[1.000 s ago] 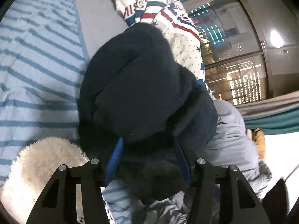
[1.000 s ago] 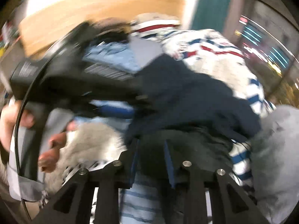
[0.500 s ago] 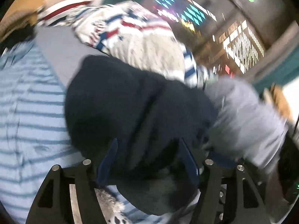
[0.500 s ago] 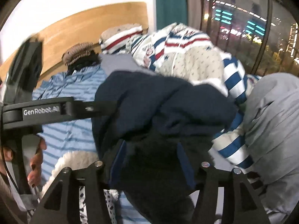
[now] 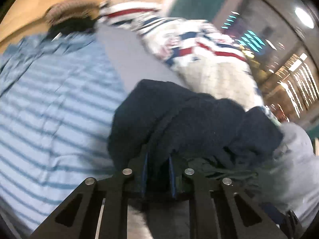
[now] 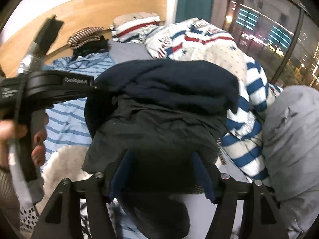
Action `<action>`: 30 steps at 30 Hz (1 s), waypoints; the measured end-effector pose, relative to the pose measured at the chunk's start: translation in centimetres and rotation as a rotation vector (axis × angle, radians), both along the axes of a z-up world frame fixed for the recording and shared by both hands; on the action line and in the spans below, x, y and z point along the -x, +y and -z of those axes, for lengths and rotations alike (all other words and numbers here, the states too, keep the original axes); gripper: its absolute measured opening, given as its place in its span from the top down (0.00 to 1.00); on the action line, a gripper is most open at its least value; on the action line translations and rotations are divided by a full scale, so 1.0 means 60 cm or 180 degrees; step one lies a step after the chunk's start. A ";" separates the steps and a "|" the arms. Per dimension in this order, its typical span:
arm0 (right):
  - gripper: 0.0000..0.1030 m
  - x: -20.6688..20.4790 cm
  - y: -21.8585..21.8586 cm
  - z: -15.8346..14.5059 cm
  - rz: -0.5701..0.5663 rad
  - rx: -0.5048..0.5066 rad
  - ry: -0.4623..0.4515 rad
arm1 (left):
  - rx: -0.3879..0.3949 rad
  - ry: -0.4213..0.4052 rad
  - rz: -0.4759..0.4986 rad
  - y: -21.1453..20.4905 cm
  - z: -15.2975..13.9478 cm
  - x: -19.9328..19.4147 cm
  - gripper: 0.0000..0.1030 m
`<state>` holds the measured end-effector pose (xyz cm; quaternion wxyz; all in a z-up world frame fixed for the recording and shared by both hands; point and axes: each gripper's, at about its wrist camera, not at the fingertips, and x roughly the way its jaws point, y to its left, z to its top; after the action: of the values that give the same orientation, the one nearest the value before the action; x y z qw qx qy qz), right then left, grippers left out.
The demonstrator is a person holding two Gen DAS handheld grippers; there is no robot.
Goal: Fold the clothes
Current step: 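Lift the navy fleece with both grippers off the pile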
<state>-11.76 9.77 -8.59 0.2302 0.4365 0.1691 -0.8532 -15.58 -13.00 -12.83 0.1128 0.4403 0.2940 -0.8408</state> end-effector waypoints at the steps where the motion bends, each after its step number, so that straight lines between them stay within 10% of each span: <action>1: 0.32 -0.002 -0.009 -0.002 -0.0040 0.0004 0.0015 | -0.0098 -0.0060 -0.0117 -0.023 0.012 -0.007 0.82; 12: 0.19 0.019 -0.126 -0.017 -0.0347 -0.0055 0.0235 | -0.0632 -0.0464 -0.1014 -0.172 0.119 -0.107 0.96; 16: 0.12 0.044 -0.169 0.003 -0.0432 -0.0133 0.0248 | -0.1072 -0.0025 -0.0933 -0.188 0.098 -0.129 0.95; 18: 0.12 0.067 -0.181 0.030 -0.0398 -0.0198 0.0148 | -0.0905 0.0161 -0.0743 -0.175 0.063 -0.119 0.80; 20: 0.12 0.087 -0.186 0.059 -0.0338 -0.0250 0.0036 | -0.0663 0.0302 -0.0519 -0.158 0.030 -0.102 0.30; 25: 0.31 0.111 -0.150 0.106 -0.0138 -0.0281 -0.0048 | 0.0157 0.0314 0.0355 -0.072 -0.016 -0.033 0.25; 30: 0.53 0.122 -0.084 0.114 0.0152 -0.0317 -0.0111 | 0.0398 0.0135 0.0919 0.012 -0.003 0.032 0.25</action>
<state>-19.10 4.74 -15.44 0.1907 0.4661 0.1968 -0.8412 -17.52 -12.25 -12.66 0.0118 0.4523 0.1771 -0.8740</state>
